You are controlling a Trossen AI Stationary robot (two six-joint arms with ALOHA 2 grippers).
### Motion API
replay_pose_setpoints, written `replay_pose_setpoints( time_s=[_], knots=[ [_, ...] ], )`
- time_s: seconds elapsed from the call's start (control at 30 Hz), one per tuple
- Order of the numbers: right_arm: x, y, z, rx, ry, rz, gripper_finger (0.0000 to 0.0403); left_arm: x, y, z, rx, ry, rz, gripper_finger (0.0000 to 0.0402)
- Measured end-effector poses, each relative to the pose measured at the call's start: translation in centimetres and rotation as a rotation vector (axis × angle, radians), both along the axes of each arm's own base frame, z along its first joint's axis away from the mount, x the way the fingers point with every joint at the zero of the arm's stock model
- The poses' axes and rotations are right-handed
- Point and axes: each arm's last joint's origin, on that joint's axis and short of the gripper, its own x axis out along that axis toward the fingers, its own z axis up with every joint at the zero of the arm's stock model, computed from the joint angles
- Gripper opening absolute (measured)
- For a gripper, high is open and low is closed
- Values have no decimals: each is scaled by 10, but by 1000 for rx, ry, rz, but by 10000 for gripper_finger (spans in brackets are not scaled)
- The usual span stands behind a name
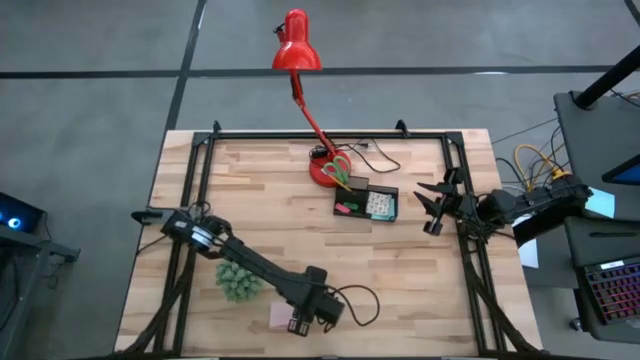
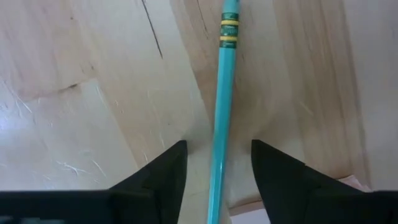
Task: Pick and place office supplies into organizer
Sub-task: Put the blue pencil into the back left compartment of the desk organizer
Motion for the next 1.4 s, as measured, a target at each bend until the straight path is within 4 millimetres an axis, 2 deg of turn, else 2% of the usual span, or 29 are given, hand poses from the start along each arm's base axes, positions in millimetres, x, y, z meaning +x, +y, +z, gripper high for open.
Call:
replay_pose_setpoints(
  time_s=[0.3, 0.47, 0.5, 0.73, 1.17, 1.4],
  knots=[
    [0, 0, 0, 0, 0, 0, 100, -1, 0, -1, 18, -5, -23, 74],
    [0, 0, 0, 0, 0, 0, 100, -1, 0, -10, 31, 16, -33, 18],
    [0, 0, 0, 0, 1, 0, 100, 0, 0, -18, 35, 27, -33, 11],
    [0, 0, 0, 0, 0, 0, 100, -2, 1, -27, 35, 43, -56, 5],
    [0, 0, 0, 0, 0, 0, 100, -3, 6, -1, 8, -1, -46, 2],
    [0, 0, 0, 0, 1, 0, 100, -4, 13, 9, 49, -34, -28, 1]
  ],
)
